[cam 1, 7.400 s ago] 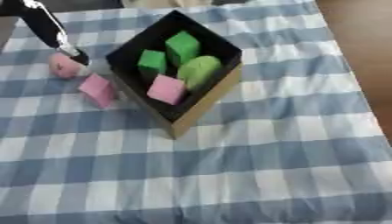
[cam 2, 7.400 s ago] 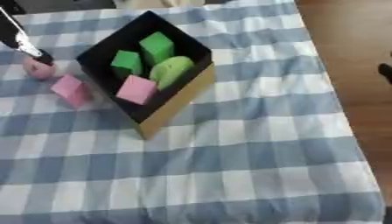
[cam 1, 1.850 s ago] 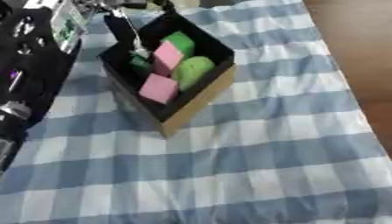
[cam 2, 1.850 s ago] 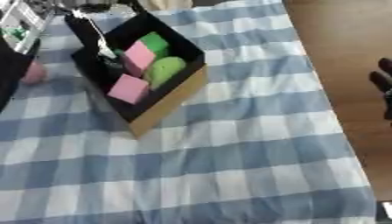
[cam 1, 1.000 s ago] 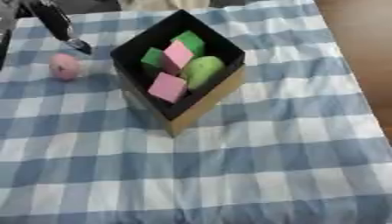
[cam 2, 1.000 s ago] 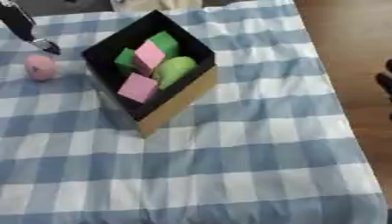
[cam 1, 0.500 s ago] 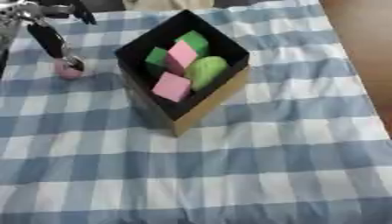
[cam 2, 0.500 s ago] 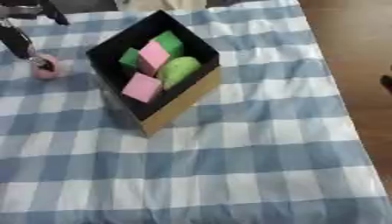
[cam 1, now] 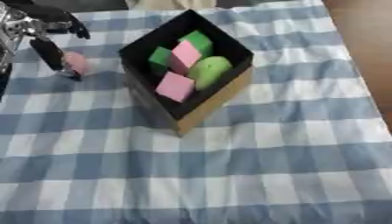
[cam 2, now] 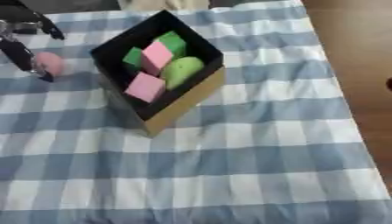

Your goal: Pick up objects on the table and place them in the box.

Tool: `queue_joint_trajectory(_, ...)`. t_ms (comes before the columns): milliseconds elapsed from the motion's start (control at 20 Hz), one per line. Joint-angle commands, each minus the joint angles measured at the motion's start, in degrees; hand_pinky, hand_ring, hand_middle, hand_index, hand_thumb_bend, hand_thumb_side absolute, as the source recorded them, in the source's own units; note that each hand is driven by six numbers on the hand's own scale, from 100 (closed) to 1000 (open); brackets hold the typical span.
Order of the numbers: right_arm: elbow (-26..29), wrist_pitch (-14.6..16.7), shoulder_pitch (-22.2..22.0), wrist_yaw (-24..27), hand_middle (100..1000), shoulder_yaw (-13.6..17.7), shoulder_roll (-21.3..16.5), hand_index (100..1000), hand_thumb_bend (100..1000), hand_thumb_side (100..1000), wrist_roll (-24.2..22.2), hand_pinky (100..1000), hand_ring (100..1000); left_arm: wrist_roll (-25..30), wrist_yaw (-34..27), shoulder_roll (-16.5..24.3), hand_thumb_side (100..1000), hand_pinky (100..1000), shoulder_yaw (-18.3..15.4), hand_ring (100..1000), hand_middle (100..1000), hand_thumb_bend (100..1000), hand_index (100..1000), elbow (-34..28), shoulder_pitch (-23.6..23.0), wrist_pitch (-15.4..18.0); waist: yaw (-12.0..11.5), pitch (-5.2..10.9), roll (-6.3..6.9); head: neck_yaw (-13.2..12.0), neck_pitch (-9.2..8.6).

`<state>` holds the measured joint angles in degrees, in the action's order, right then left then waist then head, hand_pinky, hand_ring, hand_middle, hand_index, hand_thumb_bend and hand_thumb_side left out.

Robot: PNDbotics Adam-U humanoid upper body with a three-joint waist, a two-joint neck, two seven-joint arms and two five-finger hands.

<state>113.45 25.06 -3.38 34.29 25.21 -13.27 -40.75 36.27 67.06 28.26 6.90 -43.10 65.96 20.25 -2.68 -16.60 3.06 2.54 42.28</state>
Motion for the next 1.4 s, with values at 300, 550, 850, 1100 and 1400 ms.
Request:
queue_joint_trajectory(300, 1.14, 0.26, 0.20, -0.67, 425, 0.21, -0.18, 1000, 100, 523, -0.93, 995, 1000, -2.20, 2.17, 1.79, 315, 881, -2.62, 877, 780, 607, 877, 1.71, 0.73, -2.53, 0.08, 0.51, -0.95, -0.31, -0.46)
queue_joint_trajectory(550, 1.14, 0.18, 0.31, -0.83, 424, 0.11, -0.05, 1000, 100, 523, -1.09, 995, 1000, -2.68, 2.13, 1.45, 310, 877, -3.34, 872, 776, 556, 874, 2.75, 0.66, -4.07, 0.20, 0.35, -0.96, -0.33, -0.63)
queue_joint_trajectory(850, 1.14, 0.08, 0.45, -1.04, 421, 0.06, 0.16, 1000, 100, 523, -1.26, 996, 1000, -3.12, 2.99, 1.03, 269, 861, -3.70, 862, 765, 499, 863, 3.85, 0.63, -5.68, 0.48, 0.07, -0.95, -0.47, -0.87)
queue_joint_trajectory(1100, 1.14, -0.07, 0.55, -1.22, 419, 0.00, 0.28, 1000, 100, 523, -1.29, 997, 1000, -2.93, 4.26, 0.91, 245, 847, -3.67, 855, 757, 529, 853, 4.68, 0.59, -6.01, 0.61, -0.06, -0.94, -0.53, -1.00)
queue_joint_trajectory(1400, 1.14, -0.23, 0.65, -1.34, 418, -0.14, 0.51, 1000, 100, 523, -1.60, 998, 1000, -3.59, 7.74, 0.18, 229, 825, -3.91, 835, 734, 506, 832, 6.19, 0.53, -7.20, 0.80, -0.25, -1.06, -0.72, -1.18)
